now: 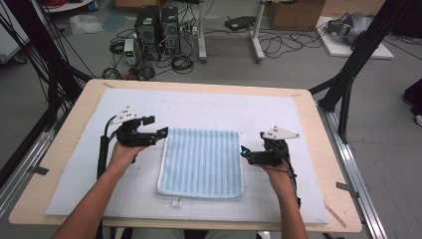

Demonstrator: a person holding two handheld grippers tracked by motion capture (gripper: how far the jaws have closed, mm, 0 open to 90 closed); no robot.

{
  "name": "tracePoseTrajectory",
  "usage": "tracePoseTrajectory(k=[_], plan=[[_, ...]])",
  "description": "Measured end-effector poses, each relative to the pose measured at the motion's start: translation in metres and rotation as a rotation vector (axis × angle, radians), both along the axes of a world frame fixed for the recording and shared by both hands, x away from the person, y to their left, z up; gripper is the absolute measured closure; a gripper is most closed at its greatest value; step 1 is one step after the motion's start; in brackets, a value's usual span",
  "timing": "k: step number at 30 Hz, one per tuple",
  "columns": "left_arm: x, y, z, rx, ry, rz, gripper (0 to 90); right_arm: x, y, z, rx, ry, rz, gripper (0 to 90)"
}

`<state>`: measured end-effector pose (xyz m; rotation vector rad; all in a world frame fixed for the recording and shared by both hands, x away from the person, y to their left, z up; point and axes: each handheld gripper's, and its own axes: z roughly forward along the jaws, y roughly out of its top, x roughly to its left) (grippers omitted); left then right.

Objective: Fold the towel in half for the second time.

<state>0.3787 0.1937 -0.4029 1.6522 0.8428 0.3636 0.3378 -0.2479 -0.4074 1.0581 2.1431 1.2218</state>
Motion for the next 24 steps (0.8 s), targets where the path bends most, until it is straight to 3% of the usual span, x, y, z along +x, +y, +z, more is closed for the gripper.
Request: tracePoseTrajectory(k=[7,9,12,17,20,24], plan=[[0.012,0.000,0.004,0.015,0.021,0.002,18.3,0.004,0.002,-0.004,0.003,0.019,0.000,9.8],[0.016,0.001,0.003,0.020,0.014,0.026,18.4,0.004,0.003,-0.004,0.000,0.019,0.008,9.9],[0.024,0.002,-0.002,0.050,0.065,0.074,18.5,0.003,0.002,-0.003,0.008,0.016,0.010,9.9],[0.032,0.000,-0.008,0.077,0.084,0.081,19.7,0.003,0.001,-0.002,0.009,0.010,0.014,9.9],[0.039,-0.001,-0.013,0.121,0.102,0.093,21.6,0.002,0.003,-0.003,0.010,0.023,0.020,9.9],[0.050,-0.006,-0.026,0.194,0.162,0.113,28.4,0.003,0.005,-0.005,0.001,0.043,0.024,9.9]])
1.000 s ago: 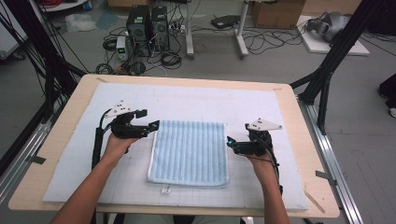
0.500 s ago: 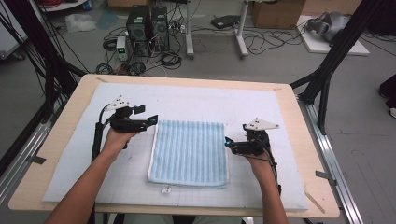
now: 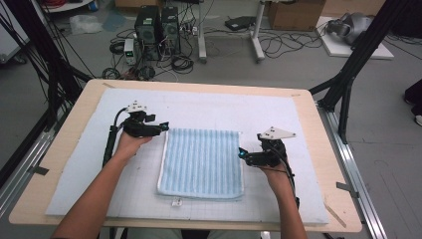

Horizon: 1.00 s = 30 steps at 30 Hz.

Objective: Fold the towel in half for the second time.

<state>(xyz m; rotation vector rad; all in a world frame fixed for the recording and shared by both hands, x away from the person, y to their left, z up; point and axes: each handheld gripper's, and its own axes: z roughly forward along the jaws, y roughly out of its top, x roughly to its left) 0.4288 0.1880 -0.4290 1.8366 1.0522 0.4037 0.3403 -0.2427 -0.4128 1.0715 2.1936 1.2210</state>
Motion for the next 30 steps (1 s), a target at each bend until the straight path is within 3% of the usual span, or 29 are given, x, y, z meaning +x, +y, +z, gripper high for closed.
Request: tracePoseTrajectory(k=[4,9,12,14,17,25,30], plan=[[0.005,-0.006,-0.011,0.033,0.047,-0.036,34.7,-0.001,0.001,0.000,-0.005,-0.001,0.003,9.9],[0.007,-0.016,-0.019,0.077,0.034,-0.067,44.3,0.000,0.001,-0.003,0.000,0.008,0.006,9.9],[0.009,-0.017,-0.022,0.102,0.042,-0.058,47.3,0.000,0.001,-0.004,-0.003,0.017,0.006,9.9],[0.008,-0.018,-0.022,0.113,0.035,-0.080,51.6,0.000,0.001,-0.003,-0.001,0.017,0.003,9.9],[0.005,-0.024,-0.022,0.165,0.015,-0.120,58.8,0.000,0.000,-0.004,-0.004,0.025,0.000,9.9],[0.003,-0.027,-0.022,0.166,0.007,-0.184,83.1,0.002,0.004,-0.006,-0.010,0.033,0.007,9.9],[0.003,-0.026,-0.022,0.149,0.014,-0.176,85.7,0.005,0.007,-0.008,-0.006,0.041,0.005,9.9]])
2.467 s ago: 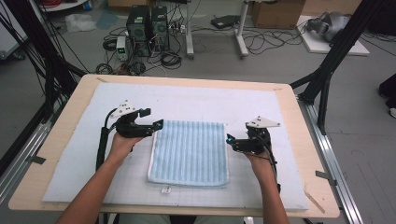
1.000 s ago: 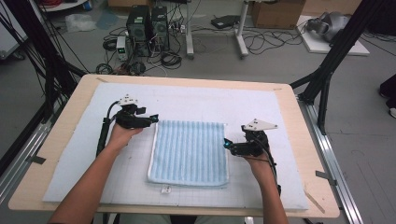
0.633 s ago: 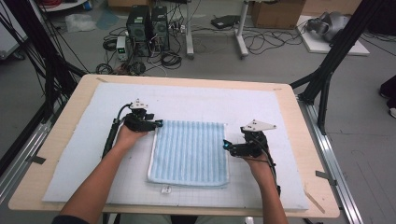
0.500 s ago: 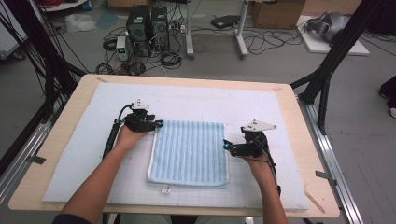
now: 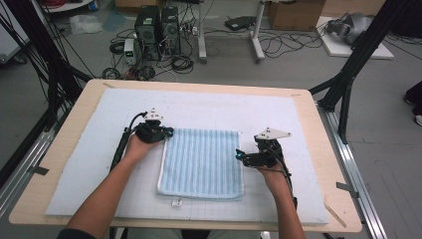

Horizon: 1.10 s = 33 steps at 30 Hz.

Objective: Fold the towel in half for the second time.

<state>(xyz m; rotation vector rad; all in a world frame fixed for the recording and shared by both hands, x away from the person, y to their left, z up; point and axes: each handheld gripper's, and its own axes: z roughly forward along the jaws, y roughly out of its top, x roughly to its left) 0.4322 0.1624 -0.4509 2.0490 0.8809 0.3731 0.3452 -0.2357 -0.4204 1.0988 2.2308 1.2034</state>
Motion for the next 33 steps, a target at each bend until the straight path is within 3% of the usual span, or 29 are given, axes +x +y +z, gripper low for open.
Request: tracePoseTrajectory(k=[6,8,11,18,21,24,25,28,33], plan=[[0.001,0.003,0.000,-0.029,0.018,0.007,86.4,0.020,0.002,-0.002,0.000,0.039,-0.022,9.9],[0.001,0.004,0.000,-0.042,0.023,0.015,86.5,0.031,0.004,-0.004,-0.003,0.073,-0.018,10.3],[0.002,0.004,0.000,-0.045,0.024,0.014,86.6,0.050,0.008,-0.010,-0.034,0.127,-0.008,20.6],[0.002,0.005,0.000,-0.051,0.025,0.012,86.9,0.077,0.014,-0.020,-0.074,0.165,-0.018,47.1],[0.002,0.005,0.000,-0.055,0.030,0.011,87.1,0.080,0.017,-0.023,-0.081,0.159,0.003,55.0],[0.002,0.005,0.000,-0.051,0.029,0.011,87.2,0.079,0.020,-0.022,-0.082,0.164,0.063,79.5],[0.002,0.005,0.000,-0.046,0.029,0.015,87.2,0.078,0.021,-0.022,-0.082,0.169,0.071,82.9],[0.002,0.005,0.002,-0.050,0.005,0.031,87.4,0.076,0.027,-0.019,-0.129,0.136,0.035,85.1],[0.003,0.008,0.011,-0.116,-0.080,0.060,87.4,0.080,0.025,-0.014,-0.112,0.074,-0.045,85.4]])
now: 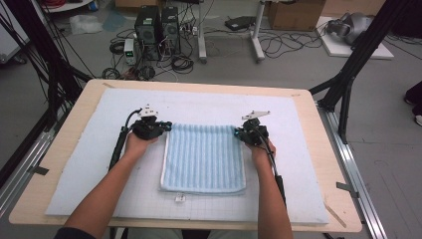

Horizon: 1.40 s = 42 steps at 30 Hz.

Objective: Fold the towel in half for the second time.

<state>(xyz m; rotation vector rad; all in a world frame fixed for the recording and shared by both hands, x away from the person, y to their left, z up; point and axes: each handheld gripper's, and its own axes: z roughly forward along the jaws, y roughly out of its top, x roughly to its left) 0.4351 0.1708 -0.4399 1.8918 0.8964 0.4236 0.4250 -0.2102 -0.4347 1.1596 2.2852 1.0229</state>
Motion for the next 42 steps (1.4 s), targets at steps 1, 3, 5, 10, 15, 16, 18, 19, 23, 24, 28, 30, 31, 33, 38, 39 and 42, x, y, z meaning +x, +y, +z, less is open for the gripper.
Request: tracePoseTrajectory(k=[1,3,5,10,15,16,18,19,23,24,28,30,31,33,38,39,42], plan=[[0.002,0.000,0.002,0.003,0.001,0.000,87.4,0.001,0.000,0.002,0.000,-0.018,-0.009,85.6],[0.006,0.000,0.009,-0.017,-0.021,0.007,87.4,0.003,0.001,0.007,-0.004,-0.065,-0.034,85.6],[0.010,0.000,0.014,-0.034,-0.038,0.017,87.4,0.004,0.003,0.014,-0.005,-0.106,-0.058,85.6],[0.014,-0.002,0.025,-0.039,-0.064,0.023,87.4,0.009,0.007,0.020,-0.014,-0.122,-0.086,85.6],[0.008,-0.001,0.027,-0.036,-0.061,0.013,87.3,0.005,0.003,0.022,0.035,-0.121,-0.081,85.5],[0.007,-0.001,0.028,-0.043,-0.063,0.012,87.3,0.003,0.002,0.023,0.043,-0.119,-0.076,85.5],[0.003,-0.001,0.029,-0.047,-0.069,0.007,87.3,0.001,0.001,0.024,0.050,-0.127,-0.064,85.5],[0.001,0.000,0.030,-0.053,-0.069,0.003,87.3,-0.001,0.000,0.025,0.057,-0.128,-0.056,85.5],[-0.007,0.003,0.036,-0.059,-0.053,-0.022,87.3,-0.008,-0.004,0.030,0.087,-0.138,-0.042,85.4],[-0.010,0.003,0.038,-0.064,-0.065,-0.024,87.3,-0.010,-0.004,0.031,0.090,-0.143,-0.037,85.4],[-0.022,0.005,0.043,-0.089,-0.087,-0.034,87.2,-0.022,-0.007,0.036,0.104,-0.160,-0.016,85.4],[-0.030,0.005,0.042,-0.094,-0.097,-0.041,87.3,-0.029,-0.008,0.037,0.101,-0.169,-0.015,85.4],[-0.033,0.006,0.042,-0.092,-0.094,-0.044,87.3,-0.032,-0.009,0.038,0.098,-0.173,-0.014,85.4],[-0.041,0.007,0.042,-0.101,-0.101,-0.048,87.2,-0.039,-0.008,0.039,0.102,-0.183,-0.013,85.3],[-0.065,0.009,0.040,-0.121,-0.111,-0.067,87.1,-0.057,-0.006,0.040,0.089,-0.187,-0.016,85.2],[-0.069,0.009,0.040,-0.116,-0.113,-0.076,87.1,-0.062,-0.007,0.040,0.094,-0.203,-0.016,85.2],[-0.082,0.009,0.037,-0.110,-0.116,-0.095,87.1,-0.075,-0.008,0.037,0.098,-0.196,-0.019,85.3]])
